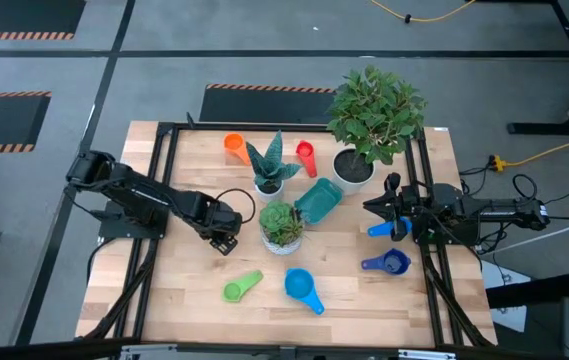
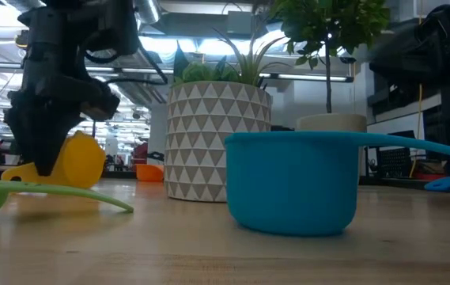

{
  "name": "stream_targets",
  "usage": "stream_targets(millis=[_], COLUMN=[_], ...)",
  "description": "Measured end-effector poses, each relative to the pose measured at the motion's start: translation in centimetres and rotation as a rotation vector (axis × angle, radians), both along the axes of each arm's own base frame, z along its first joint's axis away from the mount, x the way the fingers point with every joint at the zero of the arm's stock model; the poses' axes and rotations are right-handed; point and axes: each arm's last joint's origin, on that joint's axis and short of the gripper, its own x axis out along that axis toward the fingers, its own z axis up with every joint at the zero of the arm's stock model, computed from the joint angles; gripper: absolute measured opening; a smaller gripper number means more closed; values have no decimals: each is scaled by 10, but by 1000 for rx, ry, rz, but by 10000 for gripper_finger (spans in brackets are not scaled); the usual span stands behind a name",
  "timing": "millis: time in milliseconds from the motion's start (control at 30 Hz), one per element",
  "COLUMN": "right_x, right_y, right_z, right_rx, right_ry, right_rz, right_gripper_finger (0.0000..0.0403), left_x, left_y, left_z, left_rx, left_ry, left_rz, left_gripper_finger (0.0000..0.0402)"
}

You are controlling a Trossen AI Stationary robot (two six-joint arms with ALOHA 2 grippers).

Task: Nest measuring cups in basket
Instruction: Stack the yellow measuring cup on top of the left blue measuring cup

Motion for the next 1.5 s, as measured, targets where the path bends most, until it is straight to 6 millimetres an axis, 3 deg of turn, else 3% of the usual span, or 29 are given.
stream_targets(millis=[200, 533, 933, 1167, 1500], right_x=[0, 0, 0, 0, -2], right_y=[0, 0, 0, 0, 0], right_z=[0, 0, 0, 3, 18], right_rx=[0, 0, 0, 55, 99], right_ry=[0, 0, -1, -29, -188], right_rz=[0, 1, 1, 4, 14], right_gripper_finger=[47, 47, 47, 47, 47], left_x=[1, 1, 3, 12, 1], left_y=[-4, -7, -6, -12, -41], left_z=[-9, -9, -6, 21, 92], left_rx=[5, 22, 79, 74, 52], left_ry=[41, 38, 11, -84, -370], left_rz=[-15, -34, -28, -87, -200], left_gripper_finger=[117, 10, 5, 3, 2])
